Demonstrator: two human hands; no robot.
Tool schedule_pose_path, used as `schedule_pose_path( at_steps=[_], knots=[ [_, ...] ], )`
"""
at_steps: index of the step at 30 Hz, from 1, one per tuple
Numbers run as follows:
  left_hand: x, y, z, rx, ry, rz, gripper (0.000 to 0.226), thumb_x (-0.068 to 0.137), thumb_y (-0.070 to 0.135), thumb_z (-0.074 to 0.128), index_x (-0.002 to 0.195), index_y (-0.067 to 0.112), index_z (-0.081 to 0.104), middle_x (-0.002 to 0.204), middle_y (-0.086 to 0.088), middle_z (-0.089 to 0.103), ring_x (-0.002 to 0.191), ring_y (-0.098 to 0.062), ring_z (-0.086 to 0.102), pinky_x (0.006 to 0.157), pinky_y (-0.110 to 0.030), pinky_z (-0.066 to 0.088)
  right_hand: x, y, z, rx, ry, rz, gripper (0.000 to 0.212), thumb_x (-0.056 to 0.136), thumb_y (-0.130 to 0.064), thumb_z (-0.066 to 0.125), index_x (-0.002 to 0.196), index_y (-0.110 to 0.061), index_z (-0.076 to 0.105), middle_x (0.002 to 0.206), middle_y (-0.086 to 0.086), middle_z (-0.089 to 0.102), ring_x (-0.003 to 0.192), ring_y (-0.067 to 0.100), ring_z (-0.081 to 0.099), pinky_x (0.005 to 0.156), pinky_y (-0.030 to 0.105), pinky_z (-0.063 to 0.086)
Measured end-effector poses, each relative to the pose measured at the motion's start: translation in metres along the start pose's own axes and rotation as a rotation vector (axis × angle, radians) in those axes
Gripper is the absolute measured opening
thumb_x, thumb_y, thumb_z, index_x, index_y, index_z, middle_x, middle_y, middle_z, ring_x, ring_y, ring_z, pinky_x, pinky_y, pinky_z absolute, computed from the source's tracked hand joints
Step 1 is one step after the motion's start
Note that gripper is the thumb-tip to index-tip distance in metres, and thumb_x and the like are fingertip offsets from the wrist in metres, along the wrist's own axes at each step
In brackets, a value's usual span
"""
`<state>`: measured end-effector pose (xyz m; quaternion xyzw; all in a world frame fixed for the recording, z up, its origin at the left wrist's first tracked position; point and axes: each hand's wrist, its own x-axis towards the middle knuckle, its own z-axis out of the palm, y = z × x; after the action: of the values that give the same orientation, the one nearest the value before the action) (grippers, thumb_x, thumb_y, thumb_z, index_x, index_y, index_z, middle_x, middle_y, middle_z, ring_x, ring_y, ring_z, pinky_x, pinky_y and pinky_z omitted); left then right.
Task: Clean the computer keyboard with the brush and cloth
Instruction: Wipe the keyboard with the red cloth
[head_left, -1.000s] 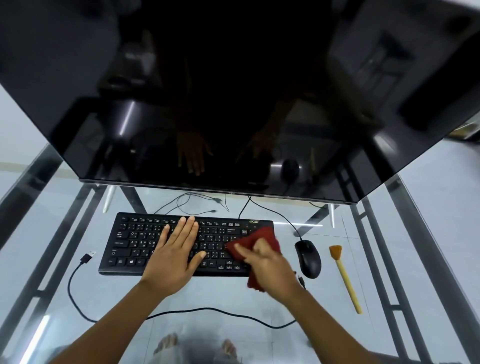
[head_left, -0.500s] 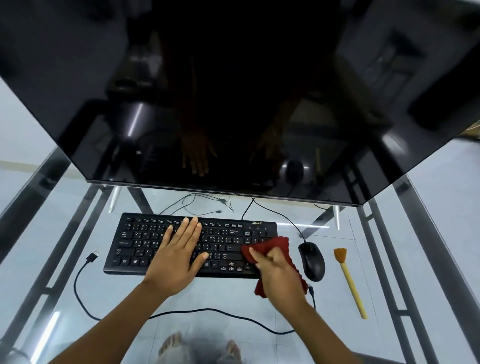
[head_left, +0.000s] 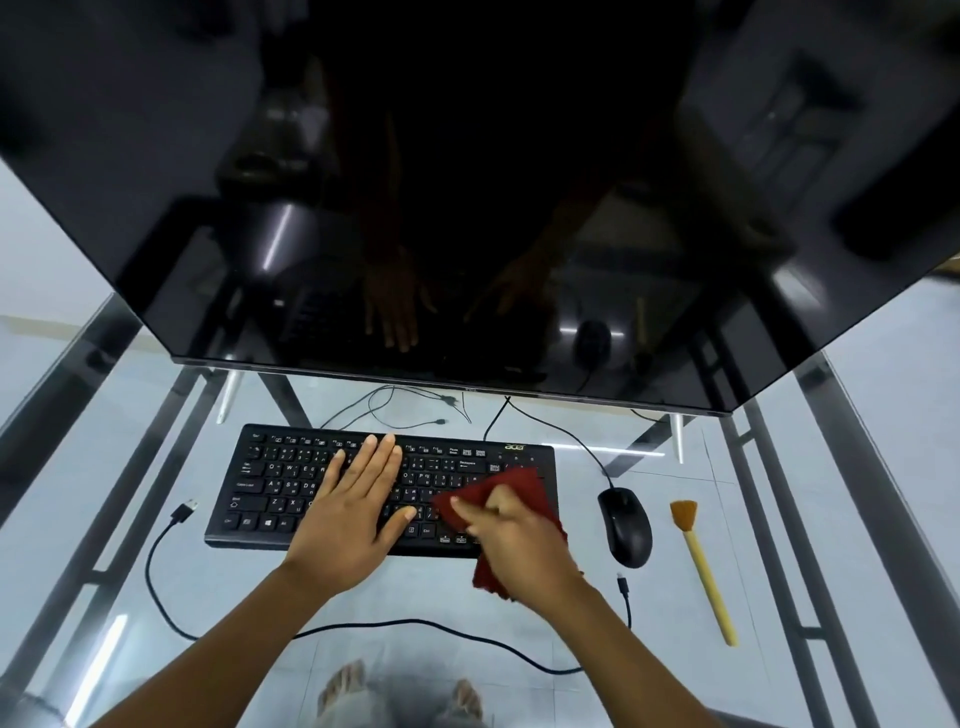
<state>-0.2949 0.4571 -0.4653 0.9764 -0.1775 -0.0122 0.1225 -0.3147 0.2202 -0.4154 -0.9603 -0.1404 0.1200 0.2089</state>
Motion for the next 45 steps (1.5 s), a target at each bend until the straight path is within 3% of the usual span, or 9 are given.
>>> schedule_pose_path(
  at_steps=[1,4,8,15,19,29,34,41,45],
  knots=[
    [0.000,0.000,0.000,-0.007,0.000,0.003,0.072,0.098,0.060,0.021,0.154,0.015,0.015,0.162,0.003,0.007,0.149,-0.012,-0.003,0.119,-0.041,-0.003,0.003,0.004,-0.003,0.025,0.074,0.056,0.014,0.099,-0.039,0.045,0.109,-0.046,0.050,0.106,-0.006,0.064,0.073,0.014,0.069,0.066,0.032,0.058],
    [0.000,0.000,0.000,-0.009,0.003,-0.001,0.071,0.098,0.059,0.020,0.153,0.015,0.017,0.162,0.002,0.009,0.149,-0.013,-0.001,0.119,-0.041,-0.002,0.004,0.012,-0.025,0.069,0.247,0.228,0.034,0.104,-0.015,0.036,0.136,-0.020,0.047,0.108,-0.008,0.050,0.076,-0.013,0.057,0.063,0.004,0.047],
    [-0.002,0.002,0.001,0.026,-0.003,-0.008,0.075,0.097,0.064,0.016,0.154,0.014,0.015,0.162,0.001,0.009,0.149,-0.015,0.000,0.118,-0.045,0.002,-0.027,0.013,-0.005,0.026,0.117,0.404,0.047,0.104,-0.024,0.034,0.150,-0.024,0.028,0.129,0.013,0.045,0.080,0.018,0.067,0.075,0.026,0.057],
    [0.000,0.000,0.002,0.018,0.011,0.011,0.089,0.090,0.076,0.024,0.153,0.014,0.018,0.161,0.001,0.012,0.149,-0.014,0.002,0.119,-0.043,0.002,0.003,0.022,-0.016,0.000,0.224,0.477,0.043,0.103,-0.027,0.035,0.143,-0.013,0.042,0.121,0.017,0.052,0.090,0.028,0.065,0.078,0.028,0.051],
    [0.000,0.001,0.001,0.021,0.004,0.004,0.089,0.090,0.076,0.024,0.153,0.013,0.019,0.161,0.000,0.013,0.149,-0.015,0.003,0.119,-0.044,0.003,0.007,0.022,-0.019,-0.004,0.147,0.520,0.046,0.104,-0.028,0.031,0.149,-0.015,0.031,0.126,0.016,0.049,0.096,0.026,0.063,0.081,0.026,0.049],
    [-0.001,0.001,0.000,0.013,0.018,0.015,0.088,0.090,0.075,0.025,0.153,0.013,0.019,0.161,0.000,0.013,0.149,-0.015,0.004,0.119,-0.043,0.001,0.038,0.022,-0.012,-0.104,0.180,0.497,0.048,0.100,-0.015,0.040,0.147,-0.022,0.036,0.131,0.014,0.045,0.087,0.025,0.066,0.079,0.031,0.052],
    [-0.001,0.002,0.001,0.025,0.001,0.006,0.088,0.091,0.075,0.023,0.153,0.012,0.017,0.161,-0.001,0.013,0.149,-0.016,0.003,0.118,-0.046,0.004,0.050,-0.033,0.009,0.026,0.069,0.137,0.053,0.096,-0.012,0.043,0.145,-0.028,0.034,0.132,0.002,0.041,0.107,0.028,0.057,0.087,0.034,0.048],
    [-0.001,0.000,0.002,0.022,0.005,0.008,0.089,0.091,0.075,0.024,0.152,0.011,0.019,0.161,-0.002,0.013,0.149,-0.016,0.003,0.118,-0.046,0.004,0.038,0.016,-0.011,-0.104,0.167,0.451,0.047,0.099,-0.016,0.038,0.145,-0.030,0.038,0.128,0.009,0.042,0.094,0.030,0.064,0.086,0.037,0.052],
    [-0.001,0.001,0.003,0.006,0.011,0.005,0.090,0.090,0.075,0.024,0.152,0.011,0.020,0.161,-0.002,0.015,0.149,-0.016,0.004,0.118,-0.046,0.004,0.054,-0.032,0.008,-0.052,0.085,0.199,0.056,0.097,-0.012,0.045,0.148,-0.029,0.031,0.130,0.007,0.040,0.096,0.031,0.063,0.083,0.035,0.051]
  ],
)
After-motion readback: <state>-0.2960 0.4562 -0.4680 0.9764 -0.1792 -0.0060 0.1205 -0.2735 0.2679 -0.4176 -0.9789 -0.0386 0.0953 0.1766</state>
